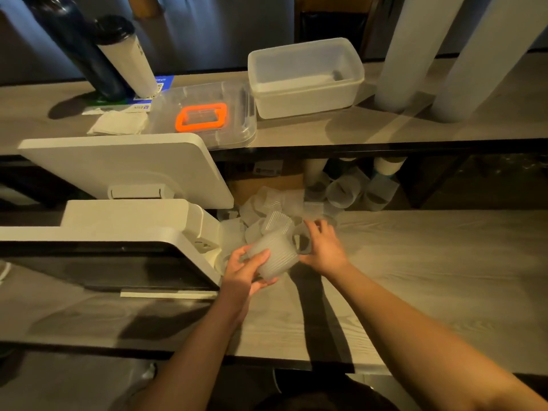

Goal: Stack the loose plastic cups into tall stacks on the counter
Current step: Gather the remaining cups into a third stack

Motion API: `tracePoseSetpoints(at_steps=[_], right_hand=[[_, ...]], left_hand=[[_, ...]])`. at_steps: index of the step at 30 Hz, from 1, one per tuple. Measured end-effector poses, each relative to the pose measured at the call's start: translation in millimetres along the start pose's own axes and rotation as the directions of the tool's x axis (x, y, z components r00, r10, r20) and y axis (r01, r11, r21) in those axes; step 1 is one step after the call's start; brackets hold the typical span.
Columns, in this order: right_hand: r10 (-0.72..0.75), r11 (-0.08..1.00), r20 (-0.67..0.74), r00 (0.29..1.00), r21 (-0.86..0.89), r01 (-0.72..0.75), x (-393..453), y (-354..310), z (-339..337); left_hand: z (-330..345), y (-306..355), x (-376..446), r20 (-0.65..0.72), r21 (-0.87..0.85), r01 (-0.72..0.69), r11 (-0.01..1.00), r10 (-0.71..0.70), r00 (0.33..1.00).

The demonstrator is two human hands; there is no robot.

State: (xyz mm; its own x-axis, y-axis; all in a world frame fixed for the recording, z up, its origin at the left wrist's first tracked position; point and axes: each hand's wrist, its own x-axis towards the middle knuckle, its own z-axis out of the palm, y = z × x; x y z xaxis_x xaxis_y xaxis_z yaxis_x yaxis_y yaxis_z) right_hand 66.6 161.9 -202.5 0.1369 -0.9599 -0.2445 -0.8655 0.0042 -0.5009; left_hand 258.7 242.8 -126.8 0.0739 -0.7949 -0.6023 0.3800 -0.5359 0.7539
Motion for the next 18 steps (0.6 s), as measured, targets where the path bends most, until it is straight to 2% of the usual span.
tracePoseSetpoints(at_steps=[3,8,13,18], right_hand=[[-0.017,0.999,0.004,1.000,-0.042,0.017,3,-3,4],[0.019,1.000,0.041,0.999,0.010,-0.019,-3,1,2],[0.089,0.989,0.099,0.991,0.107,-0.100,-19,17,-11],[0.172,0.979,0.142,0.975,0.086,-0.185,-39,39,-25]], left_hand=[[-4,1,3,-0.011,0.007,0.025,1.000,-0.025,1.000],[-2,3,4,0.003,0.027,0.035,0.999,-0.035,0.999],[3,0,4,0.012,0.032,0.042,0.999,-0.042,0.999],[16,0,5,0.017,0.021,0.069,0.997,-0.069,0.997]])
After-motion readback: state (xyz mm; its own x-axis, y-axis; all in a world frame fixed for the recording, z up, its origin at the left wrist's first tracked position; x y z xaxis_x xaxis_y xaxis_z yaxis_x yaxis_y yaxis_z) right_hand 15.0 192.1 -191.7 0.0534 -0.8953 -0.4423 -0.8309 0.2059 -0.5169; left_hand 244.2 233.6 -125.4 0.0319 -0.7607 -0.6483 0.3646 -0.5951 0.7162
